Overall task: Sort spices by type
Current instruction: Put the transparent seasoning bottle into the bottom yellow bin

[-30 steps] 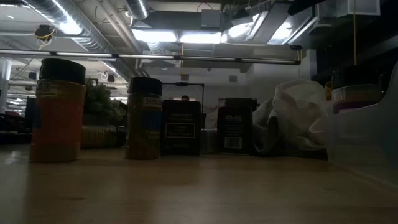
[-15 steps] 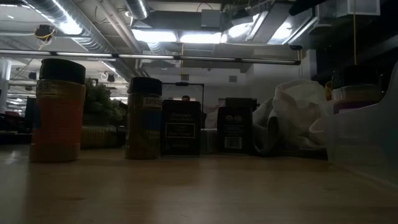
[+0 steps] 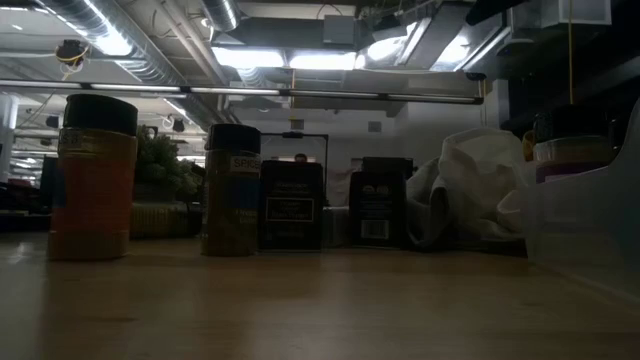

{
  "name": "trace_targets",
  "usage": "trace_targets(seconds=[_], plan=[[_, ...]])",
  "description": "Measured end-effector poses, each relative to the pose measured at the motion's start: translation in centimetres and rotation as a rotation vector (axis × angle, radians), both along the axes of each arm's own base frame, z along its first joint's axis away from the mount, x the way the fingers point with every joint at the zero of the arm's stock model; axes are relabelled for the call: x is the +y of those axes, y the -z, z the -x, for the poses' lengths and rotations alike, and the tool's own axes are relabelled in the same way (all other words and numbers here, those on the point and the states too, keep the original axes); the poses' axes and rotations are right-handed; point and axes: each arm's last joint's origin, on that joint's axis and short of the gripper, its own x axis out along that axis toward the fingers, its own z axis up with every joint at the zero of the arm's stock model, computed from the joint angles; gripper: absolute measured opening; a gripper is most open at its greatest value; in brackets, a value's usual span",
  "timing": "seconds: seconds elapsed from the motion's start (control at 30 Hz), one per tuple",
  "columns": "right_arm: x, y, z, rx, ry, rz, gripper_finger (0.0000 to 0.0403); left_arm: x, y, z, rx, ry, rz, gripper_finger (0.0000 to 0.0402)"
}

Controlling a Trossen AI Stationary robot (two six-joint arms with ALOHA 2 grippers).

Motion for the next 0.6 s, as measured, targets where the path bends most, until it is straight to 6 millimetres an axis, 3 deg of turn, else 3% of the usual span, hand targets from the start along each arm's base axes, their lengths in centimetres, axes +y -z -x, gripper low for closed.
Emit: trace_targets(seconds=[0.33,0.6], plan=[[0.0,0.0,0.0,0.0,-0.001,0.0,0.0257,-0.03,-0.01,-0.03,0.003,0.0,0.007,0.0179],[0.0,0.0,0.0,0.0,0.0,0.001,0.0257,-0.03,0.0,0.0,0.007,-0.019,0.015,0.022]])
